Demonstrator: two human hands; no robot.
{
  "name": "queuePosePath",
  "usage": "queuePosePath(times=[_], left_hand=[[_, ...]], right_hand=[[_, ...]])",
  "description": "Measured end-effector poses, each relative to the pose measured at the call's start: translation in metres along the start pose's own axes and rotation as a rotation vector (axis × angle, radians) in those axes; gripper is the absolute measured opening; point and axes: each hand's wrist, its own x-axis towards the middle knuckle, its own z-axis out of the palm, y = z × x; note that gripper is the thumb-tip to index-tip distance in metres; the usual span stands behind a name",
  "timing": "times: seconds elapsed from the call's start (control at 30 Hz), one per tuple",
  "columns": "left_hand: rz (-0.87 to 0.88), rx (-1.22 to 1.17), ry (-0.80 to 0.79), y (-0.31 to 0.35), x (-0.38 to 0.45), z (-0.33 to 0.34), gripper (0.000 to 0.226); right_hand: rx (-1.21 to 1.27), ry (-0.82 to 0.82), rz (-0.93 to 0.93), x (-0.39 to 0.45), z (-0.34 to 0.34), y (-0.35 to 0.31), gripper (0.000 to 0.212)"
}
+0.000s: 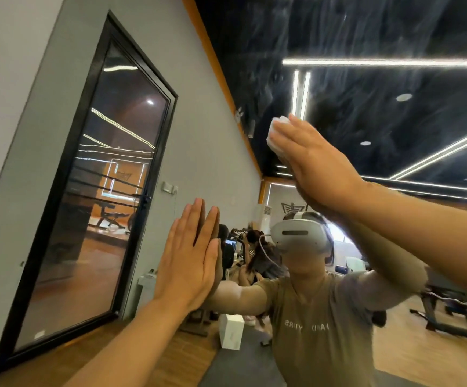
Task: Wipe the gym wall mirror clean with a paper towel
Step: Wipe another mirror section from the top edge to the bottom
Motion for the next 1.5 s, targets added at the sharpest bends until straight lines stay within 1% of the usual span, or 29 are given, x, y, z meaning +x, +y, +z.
queuePosePath(times=[0.07, 0.13, 0.17, 0.27, 0.33, 0.4, 0.5, 0.6, 0.7, 0.77, 0.83, 0.93, 1.0, 1.13, 1.2, 1.33, 1.5], left_hand=[[-0.010, -0.031, -0.030, 0.007, -0.001, -0.005, 0.053], [-0.028, -0.114, -0.062, 0.015, -0.010, -0.006, 0.057], [-0.026, -0.142, -0.074, 0.020, -0.016, -0.008, 0.059], [-0.046, -0.150, -0.076, 0.028, -0.033, -0.005, 0.060], [-0.099, -0.169, -0.098, 0.033, -0.042, 0.000, 0.058], [-0.151, -0.177, -0.118, 0.041, -0.052, 0.003, 0.057], [-0.139, -0.134, -0.150, 0.057, -0.072, -0.003, 0.057], [-0.125, -0.091, -0.197, 0.070, -0.091, -0.009, 0.058], [-0.181, -0.041, -0.268, 0.082, -0.103, -0.013, 0.060], [-0.227, -0.022, -0.280, 0.092, -0.106, -0.016, 0.062], [-0.243, -0.020, -0.259, 0.108, -0.103, -0.020, 0.064], [-0.249, -0.008, -0.217, 0.118, -0.095, -0.016, 0.065], [-0.222, 0.024, -0.206, 0.109, -0.092, -0.012, 0.059], [-0.234, 0.007, -0.223, 0.102, -0.096, -0.003, 0.057], [-0.233, -0.009, -0.205, 0.104, -0.095, -0.001, 0.057], [-0.213, -0.023, -0.215, 0.097, -0.094, 0.000, 0.057], [-0.169, -0.052, -0.216, 0.091, -0.098, 0.004, 0.058]], right_hand=[[0.015, 0.039, 0.156, 0.012, 0.001, 0.001, 0.046], [0.029, 0.064, 0.198, -0.001, 0.009, -0.019, 0.048], [0.043, 0.066, 0.189, -0.014, 0.014, -0.033, 0.050], [0.027, 0.061, 0.105, -0.053, 0.023, -0.064, 0.065], [0.029, -0.002, 0.005, -0.083, 0.029, -0.082, 0.077], [0.027, -0.089, -0.087, -0.115, 0.028, -0.098, 0.084], [-0.008, -0.187, -0.199, -0.157, 0.017, -0.114, 0.088], [0.019, -0.250, -0.283, -0.186, 0.012, -0.119, 0.085], [0.064, -0.307, -0.308, -0.192, 0.006, -0.111, 0.090], [0.089, -0.275, -0.316, -0.189, 0.002, -0.105, 0.085], [0.119, -0.236, -0.303, -0.181, -0.002, -0.099, 0.081], [0.104, -0.165, -0.208, -0.162, -0.006, -0.081, 0.082], [0.082, -0.121, -0.146, -0.138, -0.010, -0.060, 0.081], [0.015, -0.028, -0.026, -0.081, -0.019, -0.009, 0.063], [-0.001, -0.013, 0.032, -0.066, -0.019, 0.001, 0.060], [0.002, 0.011, 0.112, -0.086, -0.006, -0.027, 0.058], [0.053, -0.024, 0.032, -0.152, 0.017, -0.098, 0.067]])
